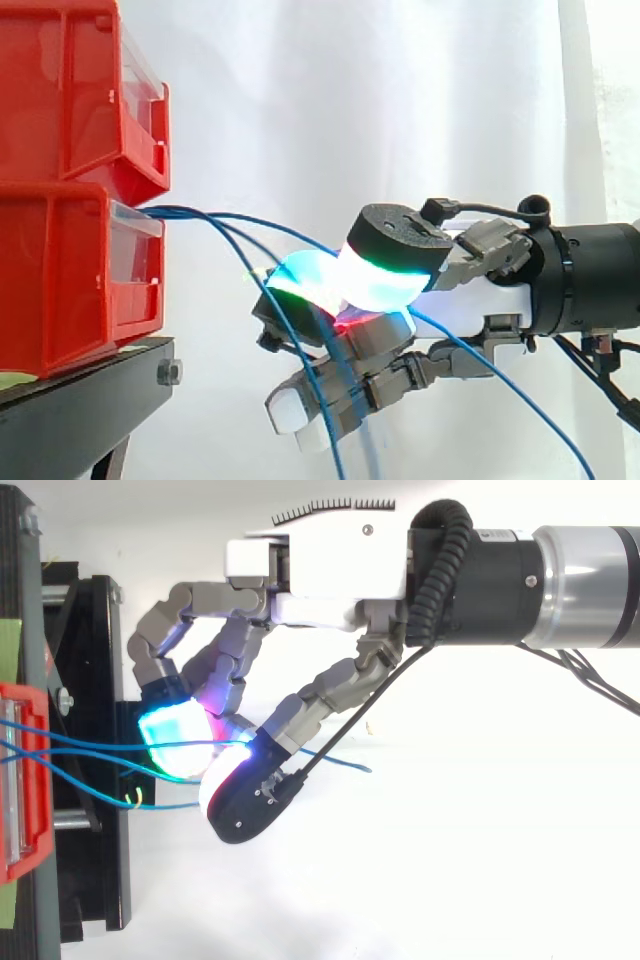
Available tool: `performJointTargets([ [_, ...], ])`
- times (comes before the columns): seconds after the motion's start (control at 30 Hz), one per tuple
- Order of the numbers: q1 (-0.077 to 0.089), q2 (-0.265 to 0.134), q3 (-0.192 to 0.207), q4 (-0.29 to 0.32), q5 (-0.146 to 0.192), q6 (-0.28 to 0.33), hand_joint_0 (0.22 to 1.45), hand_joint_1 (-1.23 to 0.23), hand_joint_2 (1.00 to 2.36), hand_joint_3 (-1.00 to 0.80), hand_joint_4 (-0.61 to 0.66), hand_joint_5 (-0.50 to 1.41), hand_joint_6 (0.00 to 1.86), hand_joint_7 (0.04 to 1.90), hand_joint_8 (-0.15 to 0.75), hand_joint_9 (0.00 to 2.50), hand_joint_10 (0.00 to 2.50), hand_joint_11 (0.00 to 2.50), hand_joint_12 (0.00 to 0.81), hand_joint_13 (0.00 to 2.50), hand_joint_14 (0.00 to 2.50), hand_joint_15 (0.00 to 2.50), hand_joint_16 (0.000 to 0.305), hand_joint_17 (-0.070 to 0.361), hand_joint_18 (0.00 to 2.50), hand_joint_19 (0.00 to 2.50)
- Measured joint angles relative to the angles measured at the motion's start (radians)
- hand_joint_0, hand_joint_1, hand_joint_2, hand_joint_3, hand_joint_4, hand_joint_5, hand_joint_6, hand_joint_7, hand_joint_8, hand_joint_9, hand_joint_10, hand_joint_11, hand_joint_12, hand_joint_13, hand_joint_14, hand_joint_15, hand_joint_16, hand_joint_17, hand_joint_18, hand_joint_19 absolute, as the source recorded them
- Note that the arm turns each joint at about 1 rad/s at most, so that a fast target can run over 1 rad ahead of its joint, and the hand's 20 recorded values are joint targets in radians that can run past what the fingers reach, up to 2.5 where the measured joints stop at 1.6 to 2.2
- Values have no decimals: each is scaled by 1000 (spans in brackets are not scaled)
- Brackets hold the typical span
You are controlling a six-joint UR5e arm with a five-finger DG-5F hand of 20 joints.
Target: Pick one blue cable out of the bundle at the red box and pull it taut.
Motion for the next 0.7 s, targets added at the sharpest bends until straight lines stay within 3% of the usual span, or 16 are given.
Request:
performJointTargets([
  [0.4, 0, 0, 1, 0, 0, -2, 548, -842, 1000, -500, 175, -158, 913, 1057, 332, 1198, 2, 1518, 378, 752, 17, 456, 52, 118, 614, 359],
  [0.7, 0, 0, 2, 0, 0, -1, 548, -726, 1000, -500, 175, -153, 905, 1076, 332, 1231, 2, 1521, 382, 761, 17, 465, 53, 119, 618, 385],
])
